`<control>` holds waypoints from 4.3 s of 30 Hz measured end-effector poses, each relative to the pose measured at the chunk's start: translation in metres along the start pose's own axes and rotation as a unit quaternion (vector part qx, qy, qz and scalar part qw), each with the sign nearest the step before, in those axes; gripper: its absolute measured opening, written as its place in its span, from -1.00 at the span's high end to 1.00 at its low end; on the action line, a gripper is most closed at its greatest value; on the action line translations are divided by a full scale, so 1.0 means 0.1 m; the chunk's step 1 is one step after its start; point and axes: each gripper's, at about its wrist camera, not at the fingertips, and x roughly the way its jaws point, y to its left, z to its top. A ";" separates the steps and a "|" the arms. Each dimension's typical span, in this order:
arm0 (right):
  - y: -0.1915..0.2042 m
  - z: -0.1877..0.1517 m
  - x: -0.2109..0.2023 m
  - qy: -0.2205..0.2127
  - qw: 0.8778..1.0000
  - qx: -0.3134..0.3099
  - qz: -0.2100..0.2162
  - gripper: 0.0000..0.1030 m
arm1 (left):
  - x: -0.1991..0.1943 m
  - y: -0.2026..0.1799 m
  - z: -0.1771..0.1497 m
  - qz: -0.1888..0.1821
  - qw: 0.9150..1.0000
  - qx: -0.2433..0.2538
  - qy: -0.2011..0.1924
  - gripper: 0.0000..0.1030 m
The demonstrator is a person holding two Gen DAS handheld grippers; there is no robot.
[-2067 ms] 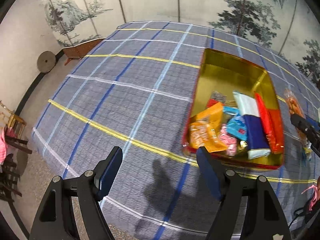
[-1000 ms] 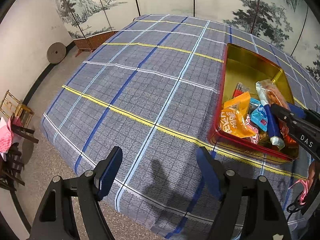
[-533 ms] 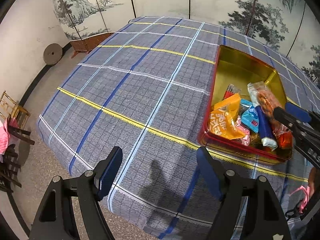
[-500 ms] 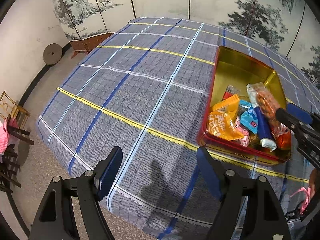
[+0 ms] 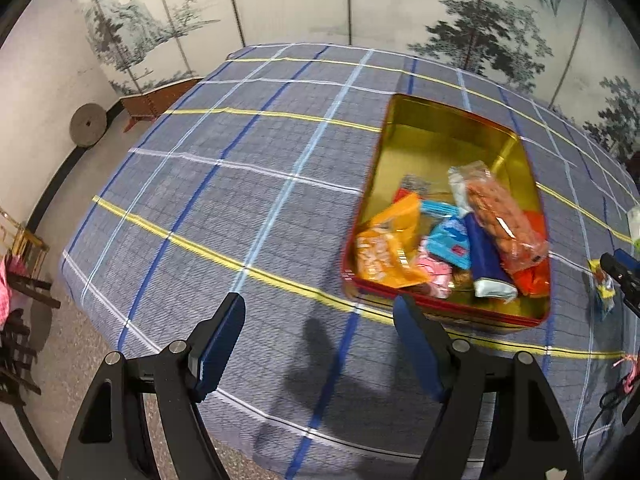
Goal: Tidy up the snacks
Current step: 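Grasp the yellow-wrapped candy with the right gripper, then grasp the clear blue-sealed candy bag with the left gripper, then carry the clear candy bag into the gold tin and open the left gripper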
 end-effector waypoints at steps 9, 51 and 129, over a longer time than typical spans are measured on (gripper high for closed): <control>-0.47 -0.27 0.19 0.049 0.998 0.039 -0.017 -0.01 | -0.13 -0.38 0.00 -0.020 0.998 0.050 -0.021 -0.43; -1.48 -0.76 0.07 -0.017 0.997 0.055 -0.057 0.52 | -0.14 -2.86 -0.37 -0.200 0.955 0.213 0.039 -0.42; -1.93 -1.00 -0.10 -0.027 0.994 0.071 -0.083 0.48 | -0.11 -2.12 0.27 -0.103 0.984 0.147 0.010 0.54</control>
